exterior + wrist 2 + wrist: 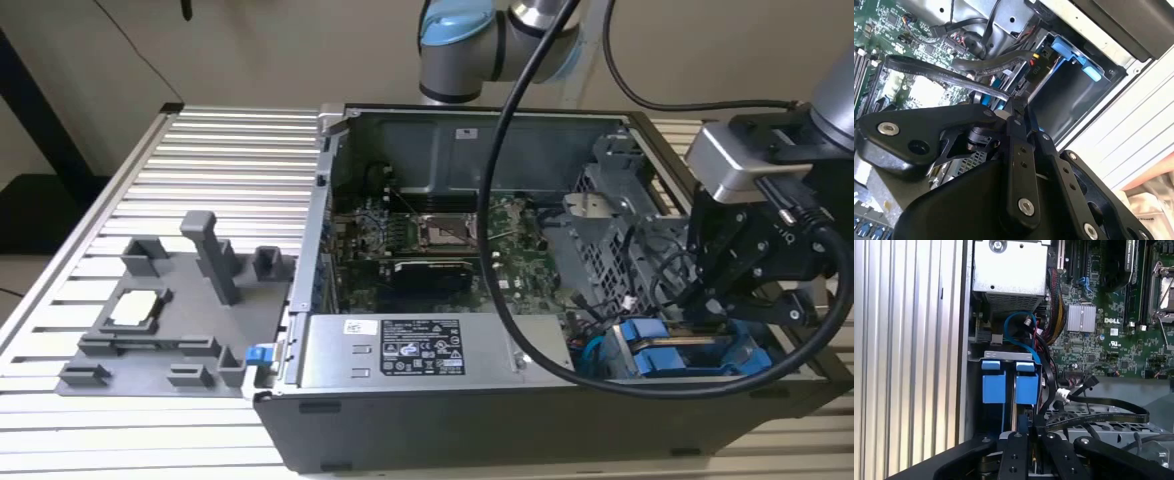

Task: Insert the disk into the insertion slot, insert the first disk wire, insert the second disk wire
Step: 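Insert the second disk wire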

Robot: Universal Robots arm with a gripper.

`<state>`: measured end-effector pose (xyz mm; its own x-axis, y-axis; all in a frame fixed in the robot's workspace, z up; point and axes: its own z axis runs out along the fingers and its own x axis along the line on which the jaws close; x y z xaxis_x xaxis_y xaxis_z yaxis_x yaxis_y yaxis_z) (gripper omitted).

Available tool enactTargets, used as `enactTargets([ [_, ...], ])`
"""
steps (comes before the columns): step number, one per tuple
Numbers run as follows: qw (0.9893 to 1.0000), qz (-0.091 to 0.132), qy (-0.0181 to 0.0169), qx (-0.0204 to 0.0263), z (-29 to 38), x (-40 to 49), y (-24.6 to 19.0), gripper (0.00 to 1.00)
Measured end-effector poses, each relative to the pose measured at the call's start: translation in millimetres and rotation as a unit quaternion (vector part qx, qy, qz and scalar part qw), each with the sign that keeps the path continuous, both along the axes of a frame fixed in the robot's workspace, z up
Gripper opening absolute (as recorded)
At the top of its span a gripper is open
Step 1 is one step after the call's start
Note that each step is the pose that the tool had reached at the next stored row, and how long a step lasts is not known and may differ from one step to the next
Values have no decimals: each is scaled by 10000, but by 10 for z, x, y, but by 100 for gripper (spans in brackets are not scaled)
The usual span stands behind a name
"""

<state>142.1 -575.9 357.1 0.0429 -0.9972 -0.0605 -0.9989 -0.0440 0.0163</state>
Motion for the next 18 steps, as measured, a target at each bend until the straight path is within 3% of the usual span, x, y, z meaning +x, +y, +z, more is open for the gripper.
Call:
enactTargets([
  [5,10000,-42,0,39,-7,3,-36,16],
  [8,9999,-65,1,87,-12,7,-44,16],
  [14,9999,-78,1,102,-21,12,-45,16],
  [18,9998,-91,2,173,-49,36,-45,16],
])
